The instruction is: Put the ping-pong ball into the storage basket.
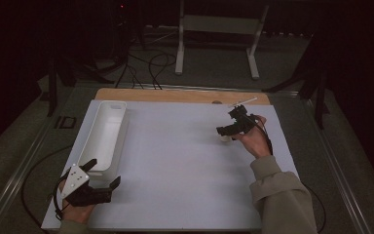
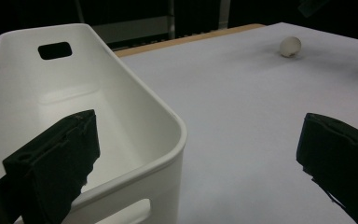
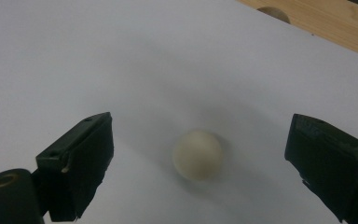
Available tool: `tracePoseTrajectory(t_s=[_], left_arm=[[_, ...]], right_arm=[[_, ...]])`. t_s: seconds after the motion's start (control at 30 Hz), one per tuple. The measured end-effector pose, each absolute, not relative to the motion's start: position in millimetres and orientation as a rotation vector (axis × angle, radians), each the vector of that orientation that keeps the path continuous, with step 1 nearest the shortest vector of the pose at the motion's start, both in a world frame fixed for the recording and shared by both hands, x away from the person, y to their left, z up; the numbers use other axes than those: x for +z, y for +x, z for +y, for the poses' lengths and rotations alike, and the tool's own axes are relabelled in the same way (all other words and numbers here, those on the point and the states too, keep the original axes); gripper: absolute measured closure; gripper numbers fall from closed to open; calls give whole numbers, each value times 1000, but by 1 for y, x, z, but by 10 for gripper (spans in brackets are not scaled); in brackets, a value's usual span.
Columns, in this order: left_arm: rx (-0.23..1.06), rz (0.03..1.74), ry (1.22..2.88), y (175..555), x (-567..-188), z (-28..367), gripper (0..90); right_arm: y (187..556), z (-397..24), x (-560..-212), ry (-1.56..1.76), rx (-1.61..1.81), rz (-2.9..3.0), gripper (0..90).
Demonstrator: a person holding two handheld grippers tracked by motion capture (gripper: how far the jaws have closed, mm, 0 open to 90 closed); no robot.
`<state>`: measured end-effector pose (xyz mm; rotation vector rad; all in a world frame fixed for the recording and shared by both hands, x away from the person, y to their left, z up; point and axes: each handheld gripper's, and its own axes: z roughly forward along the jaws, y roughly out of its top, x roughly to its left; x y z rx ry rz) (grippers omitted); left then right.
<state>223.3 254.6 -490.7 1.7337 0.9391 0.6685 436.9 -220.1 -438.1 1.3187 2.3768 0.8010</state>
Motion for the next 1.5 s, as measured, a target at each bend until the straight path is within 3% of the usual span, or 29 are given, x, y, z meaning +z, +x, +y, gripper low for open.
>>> tracePoseTrajectory(t_s=[1.5], left_arm=[[664, 936, 1732, 223, -491, 255, 0]], right_arm=[[456, -217, -467, 1381, 729, 2442, 79]])
